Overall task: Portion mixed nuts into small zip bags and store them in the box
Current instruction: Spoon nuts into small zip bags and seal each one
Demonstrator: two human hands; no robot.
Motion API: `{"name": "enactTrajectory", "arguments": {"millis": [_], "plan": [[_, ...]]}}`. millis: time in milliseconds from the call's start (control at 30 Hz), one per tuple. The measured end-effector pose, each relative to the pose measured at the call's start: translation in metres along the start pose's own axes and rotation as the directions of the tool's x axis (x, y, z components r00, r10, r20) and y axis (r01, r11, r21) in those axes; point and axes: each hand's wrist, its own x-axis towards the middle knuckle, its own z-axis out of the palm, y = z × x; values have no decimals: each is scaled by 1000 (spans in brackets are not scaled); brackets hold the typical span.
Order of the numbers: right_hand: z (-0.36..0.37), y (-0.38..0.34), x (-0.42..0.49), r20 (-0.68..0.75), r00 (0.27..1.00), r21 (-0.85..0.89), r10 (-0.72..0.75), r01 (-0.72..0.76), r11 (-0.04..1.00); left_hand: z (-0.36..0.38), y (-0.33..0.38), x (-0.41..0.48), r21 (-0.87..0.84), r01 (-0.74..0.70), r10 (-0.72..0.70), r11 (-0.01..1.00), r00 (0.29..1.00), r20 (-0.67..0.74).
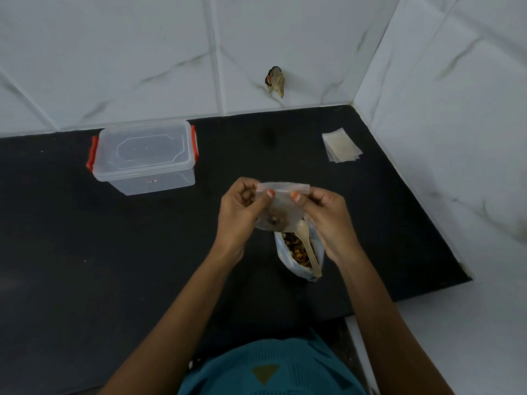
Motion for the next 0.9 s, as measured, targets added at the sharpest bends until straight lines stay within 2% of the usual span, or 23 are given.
{"name": "enactTrajectory", "arguments": {"millis": [267,333,433,500,567,667,767,900], "plan": [[8,1,30,-97,995,99,4,5,995,-11,-5,23,-63,70,-66,996,996,59],[10,0,41,-88,996,140,-1,13,990,-16,-6,31,-34,57,-53,998,993,109],[12,4,61,-66,998,101,11,-4,995,-21,-9,47,69,43,-54,997,984,169],[15,7,78,-18,997,124,80,-77,989,-22,-12,59,129,44,-56,991,994,93],[18,10,94,67,989,131,133,-140,981,-22,-18,72,108,104,-99,989,994,-46],[25,16,119,145,984,-66,103,-94,993,-25,-30,98,163,139,-113,977,981,-160],[36,25,150,134,987,-167,86,-63,984,-31,-46,127,308,161,-105,938,976,-192],[49,39,190,21,990,-218,136,-128,968,-38,-62,159,297,252,-189,921,956,-226]]}}
